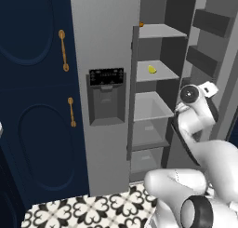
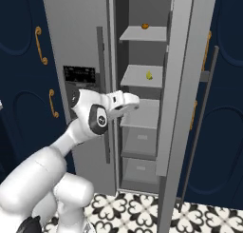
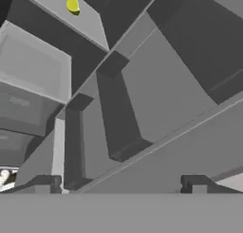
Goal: Grab a lemon wedge from the fridge and one ice cube from the ice bowl, and put them in the glass of lemonade.
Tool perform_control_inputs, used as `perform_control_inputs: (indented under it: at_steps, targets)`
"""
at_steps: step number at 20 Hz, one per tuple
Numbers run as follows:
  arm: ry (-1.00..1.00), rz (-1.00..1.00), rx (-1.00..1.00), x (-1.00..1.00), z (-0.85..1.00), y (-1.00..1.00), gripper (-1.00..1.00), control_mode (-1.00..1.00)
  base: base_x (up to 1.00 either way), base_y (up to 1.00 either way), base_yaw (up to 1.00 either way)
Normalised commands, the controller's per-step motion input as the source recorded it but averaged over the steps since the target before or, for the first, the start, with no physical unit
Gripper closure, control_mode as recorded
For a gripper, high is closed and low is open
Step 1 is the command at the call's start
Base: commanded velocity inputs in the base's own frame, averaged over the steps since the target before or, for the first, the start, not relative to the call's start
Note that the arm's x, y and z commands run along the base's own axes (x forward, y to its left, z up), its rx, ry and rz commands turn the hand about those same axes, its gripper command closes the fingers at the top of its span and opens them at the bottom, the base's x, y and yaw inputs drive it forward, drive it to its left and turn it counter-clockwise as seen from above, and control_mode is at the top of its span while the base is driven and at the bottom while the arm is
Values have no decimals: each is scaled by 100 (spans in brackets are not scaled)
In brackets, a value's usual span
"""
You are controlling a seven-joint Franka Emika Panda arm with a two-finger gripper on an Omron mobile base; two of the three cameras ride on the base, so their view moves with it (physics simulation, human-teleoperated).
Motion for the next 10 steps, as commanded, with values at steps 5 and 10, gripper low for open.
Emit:
perform_control_inputs:
  at_steps: [5, 10]
  targets:
    - [-21, 0, 32, -85, 2, 100, -100, -100, 0, 0, 0]
    - [-5, 0, 36, -77, -5, 100, -100, -100, 0, 0, 0]
